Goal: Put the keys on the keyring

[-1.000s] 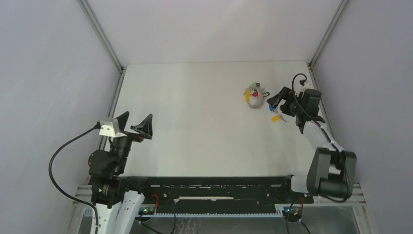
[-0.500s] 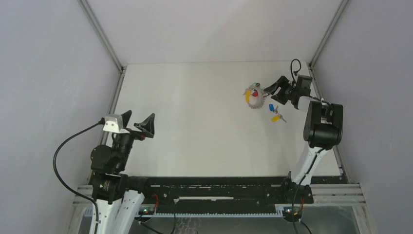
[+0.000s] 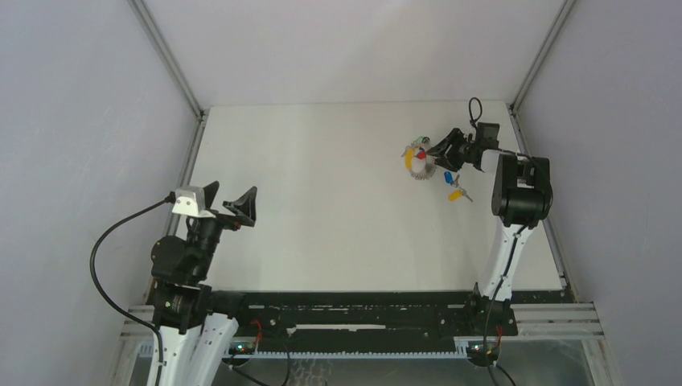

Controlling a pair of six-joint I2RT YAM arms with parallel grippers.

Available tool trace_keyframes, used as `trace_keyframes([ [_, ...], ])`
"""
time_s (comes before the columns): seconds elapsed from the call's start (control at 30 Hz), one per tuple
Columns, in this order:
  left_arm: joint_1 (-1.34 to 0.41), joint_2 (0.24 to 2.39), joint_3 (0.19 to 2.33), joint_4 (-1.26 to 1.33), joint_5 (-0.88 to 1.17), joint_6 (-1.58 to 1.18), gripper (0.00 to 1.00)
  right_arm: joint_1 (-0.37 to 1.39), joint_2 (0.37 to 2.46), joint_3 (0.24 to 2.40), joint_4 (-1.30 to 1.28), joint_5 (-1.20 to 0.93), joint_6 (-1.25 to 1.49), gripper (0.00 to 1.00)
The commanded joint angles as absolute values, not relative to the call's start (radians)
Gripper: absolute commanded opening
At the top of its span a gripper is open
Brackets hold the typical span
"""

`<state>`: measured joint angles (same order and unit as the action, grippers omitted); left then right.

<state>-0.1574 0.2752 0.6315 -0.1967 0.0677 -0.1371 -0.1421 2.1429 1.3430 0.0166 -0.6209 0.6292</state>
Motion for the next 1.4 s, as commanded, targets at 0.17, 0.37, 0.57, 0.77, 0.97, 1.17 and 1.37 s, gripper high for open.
trace_keyframes([
  [0.17,-0.150,0.284,0.615,-0.175,0.094,-0.115,1.00,-0.105,2.214,1.435,-0.043,-0.670,0.664,0.47],
  [0.37,-0.150,0.277,0.615,-0.175,0.098,-0.115,1.00,-0.087,2.201,1.437,-0.046,-0.671,0.633,0.29],
  [0.57,-0.149,0.267,0.614,-0.173,0.111,-0.121,1.00,-0.061,2.152,1.436,-0.084,-0.674,0.556,0.01],
  [0.77,-0.151,0.261,0.616,-0.167,0.135,-0.145,1.00,-0.005,2.081,1.403,-0.141,-0.686,0.456,0.00],
  [0.97,-0.153,0.285,0.624,-0.165,0.142,-0.263,1.00,0.095,1.942,1.300,-0.202,-0.685,0.353,0.00],
  [1.17,-0.152,0.365,0.618,-0.192,0.194,-0.401,1.00,0.226,1.794,1.206,-0.287,-0.632,0.247,0.00],
  [1.37,-0.159,0.508,0.605,-0.190,0.331,-0.464,0.98,0.375,1.689,1.201,-0.428,-0.458,0.115,0.00],
])
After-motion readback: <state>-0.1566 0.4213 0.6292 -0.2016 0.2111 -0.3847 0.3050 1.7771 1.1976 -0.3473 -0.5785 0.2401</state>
